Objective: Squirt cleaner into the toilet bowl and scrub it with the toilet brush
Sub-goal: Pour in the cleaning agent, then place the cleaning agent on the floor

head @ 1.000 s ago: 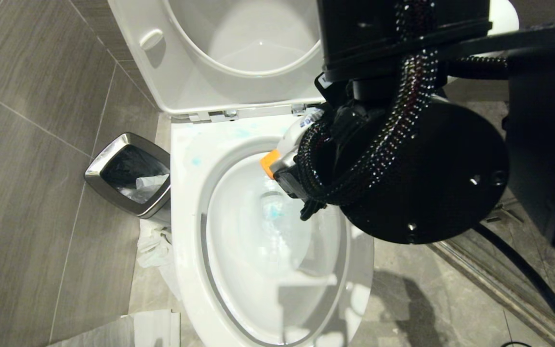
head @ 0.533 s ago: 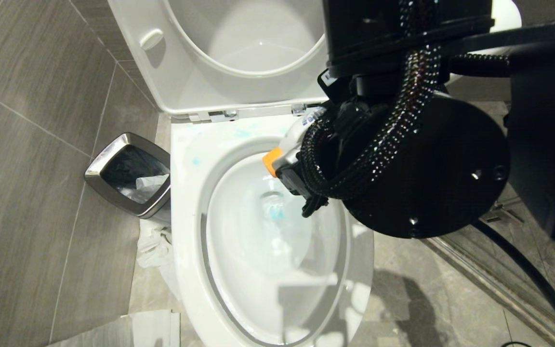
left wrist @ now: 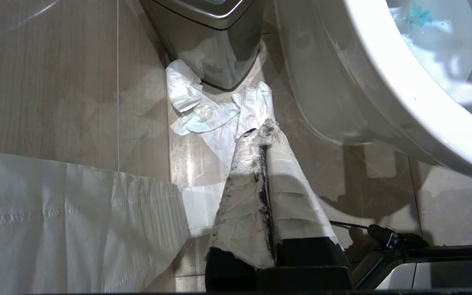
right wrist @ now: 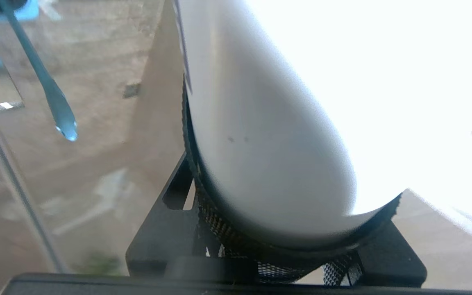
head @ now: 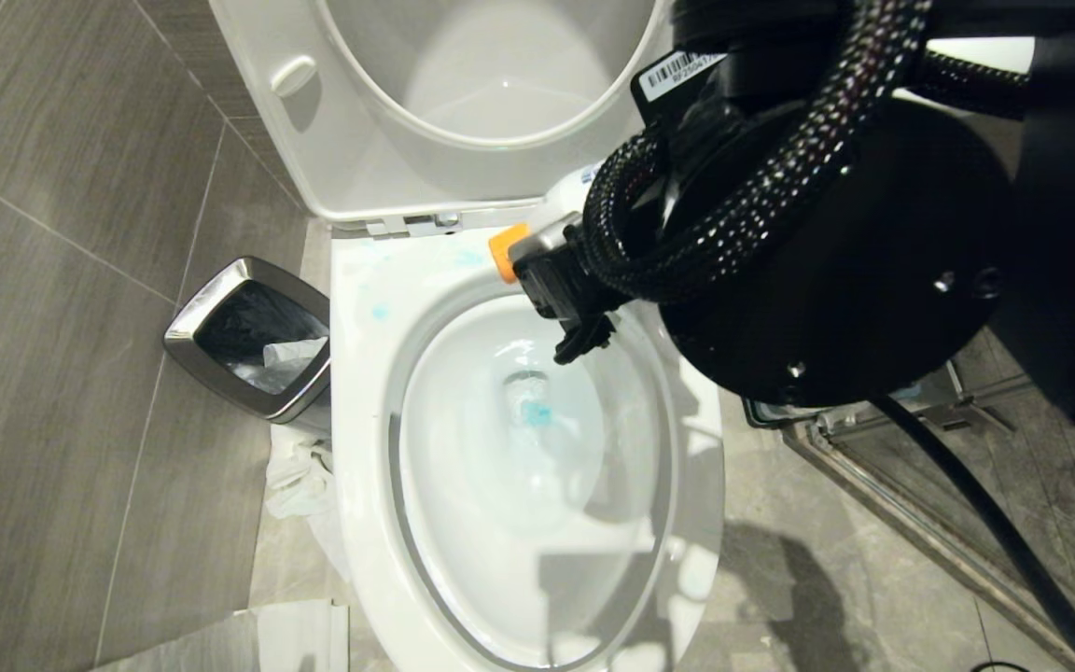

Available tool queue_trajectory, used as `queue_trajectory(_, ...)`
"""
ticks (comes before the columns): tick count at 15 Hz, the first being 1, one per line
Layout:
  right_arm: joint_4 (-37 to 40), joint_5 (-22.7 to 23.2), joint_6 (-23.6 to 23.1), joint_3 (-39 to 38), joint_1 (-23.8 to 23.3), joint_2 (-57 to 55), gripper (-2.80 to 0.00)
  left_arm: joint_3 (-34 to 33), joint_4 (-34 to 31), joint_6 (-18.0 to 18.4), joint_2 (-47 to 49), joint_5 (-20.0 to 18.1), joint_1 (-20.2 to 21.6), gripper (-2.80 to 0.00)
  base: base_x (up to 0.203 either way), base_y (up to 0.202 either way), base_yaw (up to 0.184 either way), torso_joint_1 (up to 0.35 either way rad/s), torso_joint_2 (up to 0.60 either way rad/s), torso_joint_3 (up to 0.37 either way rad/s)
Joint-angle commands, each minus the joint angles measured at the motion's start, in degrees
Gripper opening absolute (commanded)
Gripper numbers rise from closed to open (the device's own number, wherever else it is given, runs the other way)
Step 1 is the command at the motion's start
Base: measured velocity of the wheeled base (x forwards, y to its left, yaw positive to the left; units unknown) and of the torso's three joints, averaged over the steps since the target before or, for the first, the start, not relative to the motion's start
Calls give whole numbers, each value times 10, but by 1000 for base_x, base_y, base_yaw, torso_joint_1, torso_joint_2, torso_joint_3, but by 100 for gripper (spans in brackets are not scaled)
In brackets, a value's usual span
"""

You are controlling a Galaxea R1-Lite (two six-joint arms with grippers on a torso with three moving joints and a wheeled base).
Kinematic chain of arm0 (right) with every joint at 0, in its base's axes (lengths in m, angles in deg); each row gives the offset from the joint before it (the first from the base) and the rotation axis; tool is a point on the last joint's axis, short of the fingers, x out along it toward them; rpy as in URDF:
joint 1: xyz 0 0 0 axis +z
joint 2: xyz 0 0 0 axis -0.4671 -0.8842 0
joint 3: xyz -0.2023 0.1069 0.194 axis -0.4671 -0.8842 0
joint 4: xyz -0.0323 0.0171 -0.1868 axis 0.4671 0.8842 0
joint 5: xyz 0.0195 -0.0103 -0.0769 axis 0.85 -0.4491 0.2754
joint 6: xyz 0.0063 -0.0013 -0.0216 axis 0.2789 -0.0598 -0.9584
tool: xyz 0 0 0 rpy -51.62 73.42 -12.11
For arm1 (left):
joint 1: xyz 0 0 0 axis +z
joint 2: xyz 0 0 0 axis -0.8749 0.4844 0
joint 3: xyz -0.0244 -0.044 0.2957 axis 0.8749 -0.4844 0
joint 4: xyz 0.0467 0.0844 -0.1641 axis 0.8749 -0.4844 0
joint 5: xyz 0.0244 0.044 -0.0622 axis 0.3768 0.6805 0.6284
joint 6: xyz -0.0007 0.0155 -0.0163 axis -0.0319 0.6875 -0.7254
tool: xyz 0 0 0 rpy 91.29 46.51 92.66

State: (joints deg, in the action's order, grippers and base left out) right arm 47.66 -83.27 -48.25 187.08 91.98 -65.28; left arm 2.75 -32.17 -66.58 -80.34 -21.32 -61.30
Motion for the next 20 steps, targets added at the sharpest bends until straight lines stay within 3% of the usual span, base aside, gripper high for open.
queue_trajectory(1,-59,-11,2,-14,-4,14,-280,0,0,0,1,0,0,-280,0,0,0,0,0,0)
queue_trajectory(5,-183,-14,10,-98,-3,46,-280,0,0,0,1,0,0,-280,0,0,0,0,0,0)
queue_trajectory(9,-478,-10,49,-180,-3,33,-280,0,0,0,1,1,0,-280,0,0,0,0,0,0)
queue_trajectory(11,-647,-9,57,-182,-1,2,-280,0,0,0,1,0,0,-280,0,0,0,0,0,0)
queue_trajectory(14,-823,-12,60,-152,4,-29,-280,0,0,0,1,0,0,-280,0,0,0,0,0,0)
queue_trajectory(17,-838,-27,57,-26,17,-50,-280,0,0,0,1,0,0,-280,0,0,0,0,0,0)
queue_trajectory(20,-767,-55,54,-1,86,-22,-280,0,0,0,1,0,0,-280,0,0,0,0,0,0)
